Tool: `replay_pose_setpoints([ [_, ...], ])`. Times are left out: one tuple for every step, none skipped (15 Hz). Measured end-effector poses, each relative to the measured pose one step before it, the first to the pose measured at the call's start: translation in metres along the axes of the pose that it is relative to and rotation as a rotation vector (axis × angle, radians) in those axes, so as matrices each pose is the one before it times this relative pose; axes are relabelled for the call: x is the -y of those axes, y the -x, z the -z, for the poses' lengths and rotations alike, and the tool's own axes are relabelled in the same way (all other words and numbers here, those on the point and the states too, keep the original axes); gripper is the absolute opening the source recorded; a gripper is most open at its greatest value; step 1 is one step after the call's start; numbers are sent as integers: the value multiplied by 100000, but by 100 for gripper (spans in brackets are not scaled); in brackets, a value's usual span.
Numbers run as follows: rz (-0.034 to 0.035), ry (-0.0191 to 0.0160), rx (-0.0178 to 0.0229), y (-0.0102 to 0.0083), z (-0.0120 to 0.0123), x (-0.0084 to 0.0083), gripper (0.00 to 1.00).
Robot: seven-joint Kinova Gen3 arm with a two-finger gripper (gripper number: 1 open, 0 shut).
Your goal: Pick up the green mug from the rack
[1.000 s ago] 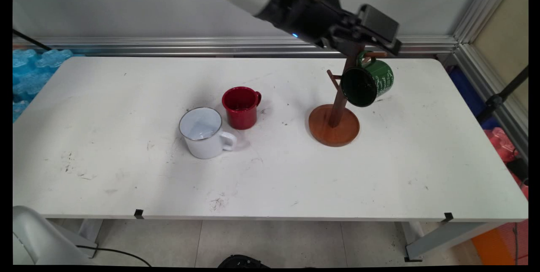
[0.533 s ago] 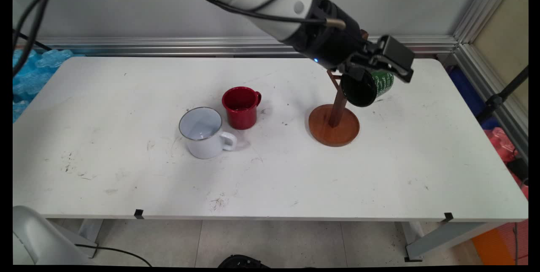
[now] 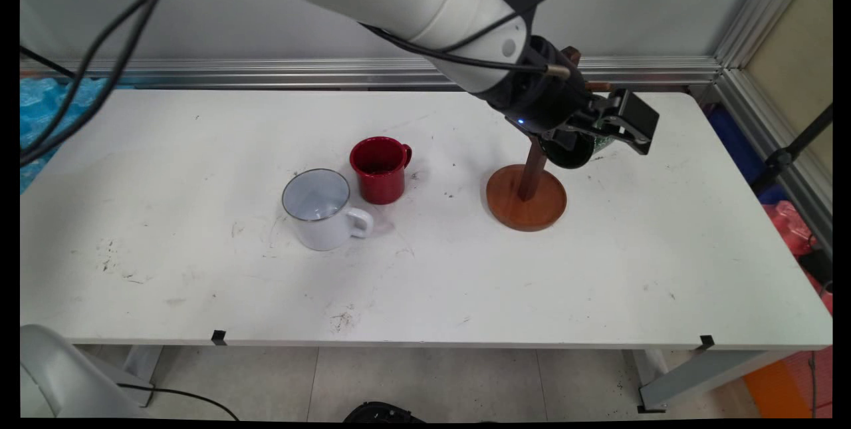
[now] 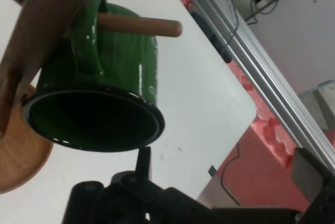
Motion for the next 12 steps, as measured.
replay_pose_setpoints([
  [351,-344,80,-34,-321,-8,100],
  [501,-500,86,-49,-450,-9,100],
  [325,-361,62,-32,-301,4,100],
  [506,-579,63,-66,-499,8,100],
  [373,-559,-44,-71,-400,42,100],
  [358,-669,-199,-106,-441,65,100],
  [283,-646,-310,-126,-406,70,100],
  [223,-493,-377,-126,-327,47,100],
  [85,-288,-281,-86,-210,14,100],
  [81,-401,-529,-132,-273,15,100],
  [91,-518,-596,-125,-284,38,100],
  [-14,-477,-566,-96,-240,4,100],
])
